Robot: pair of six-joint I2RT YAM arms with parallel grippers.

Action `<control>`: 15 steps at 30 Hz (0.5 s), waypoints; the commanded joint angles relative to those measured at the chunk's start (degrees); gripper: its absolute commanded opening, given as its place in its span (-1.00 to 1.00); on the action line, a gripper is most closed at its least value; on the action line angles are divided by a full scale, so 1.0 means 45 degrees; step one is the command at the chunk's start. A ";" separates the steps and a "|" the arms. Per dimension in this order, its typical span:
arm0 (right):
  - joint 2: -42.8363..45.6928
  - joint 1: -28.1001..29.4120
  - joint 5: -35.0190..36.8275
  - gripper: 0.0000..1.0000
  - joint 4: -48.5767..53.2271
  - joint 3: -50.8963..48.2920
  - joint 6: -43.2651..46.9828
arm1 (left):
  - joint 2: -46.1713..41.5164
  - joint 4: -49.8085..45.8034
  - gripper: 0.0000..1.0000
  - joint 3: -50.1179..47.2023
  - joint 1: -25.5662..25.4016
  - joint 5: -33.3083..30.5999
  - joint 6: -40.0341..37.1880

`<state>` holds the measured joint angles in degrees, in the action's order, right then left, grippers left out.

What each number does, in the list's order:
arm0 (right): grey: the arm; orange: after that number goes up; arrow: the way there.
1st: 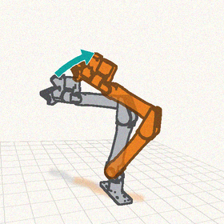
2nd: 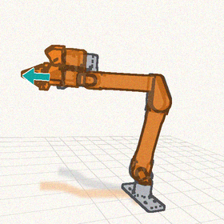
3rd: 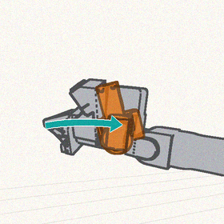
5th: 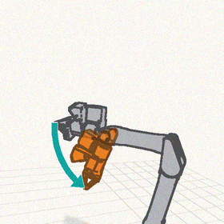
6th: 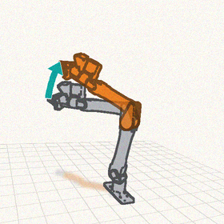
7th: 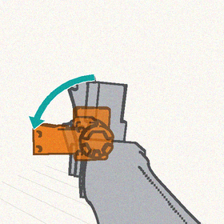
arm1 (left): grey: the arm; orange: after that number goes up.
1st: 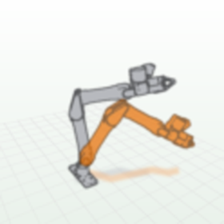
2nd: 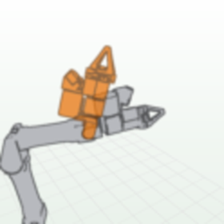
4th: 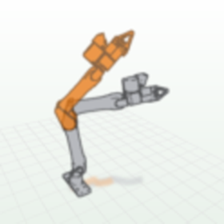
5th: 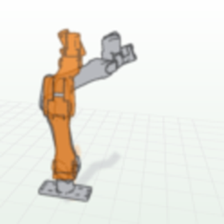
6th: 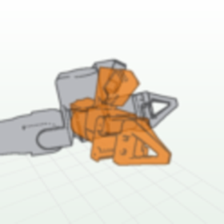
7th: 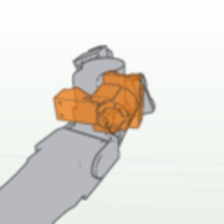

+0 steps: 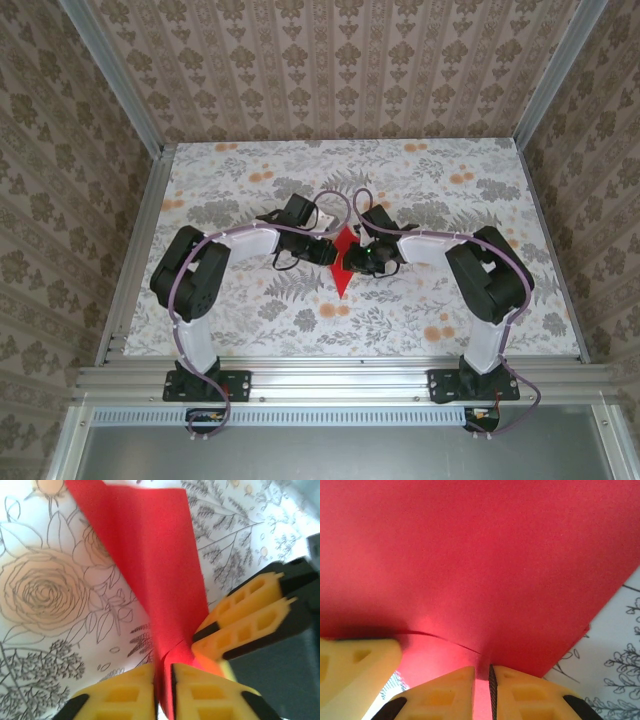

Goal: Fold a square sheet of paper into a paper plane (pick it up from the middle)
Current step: Fold the wing for the fifth time at the center of the table.

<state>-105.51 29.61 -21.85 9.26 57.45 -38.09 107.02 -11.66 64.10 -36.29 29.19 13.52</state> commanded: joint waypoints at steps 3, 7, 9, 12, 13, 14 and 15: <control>-0.0082 -0.0055 0.0241 -0.65 -0.0876 -0.0707 -0.1076 | -0.0297 0.2081 -0.45 -0.1035 0.0127 0.0912 0.2538; 0.0043 -0.0051 0.0395 -0.65 -0.1207 -0.1025 -0.1610 | -0.0662 0.3732 -0.39 -0.2177 0.0116 0.1165 0.4080; 0.0102 -0.0056 0.0523 -0.65 -0.1259 -0.1158 -0.1847 | -0.0820 0.4494 -0.40 -0.2698 0.0116 0.1180 0.4718; 0.0205 -0.0055 0.0605 -0.65 -0.1439 -0.1335 -0.2219 | -0.1055 0.5454 -0.43 -0.3384 0.0101 0.1092 0.5475; 0.0248 -0.0056 0.0638 -0.65 -0.1541 -0.1412 -0.2378 | -0.1107 0.5663 -0.44 -0.3564 0.0083 0.1129 0.5689; 0.0262 -0.0056 0.0639 -0.65 -0.1674 -0.1490 -0.2557 | -0.1125 0.5780 -0.46 -0.3637 0.0012 0.1143 0.5785; 0.0302 -0.0056 0.0665 -0.65 -0.1775 -0.1589 -0.2732 | -0.1144 0.5804 -0.49 -0.3693 -0.0050 0.1086 0.5827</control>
<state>-104.53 29.50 -21.45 0.62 52.58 -46.85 103.74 9.65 48.58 -36.16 32.91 35.24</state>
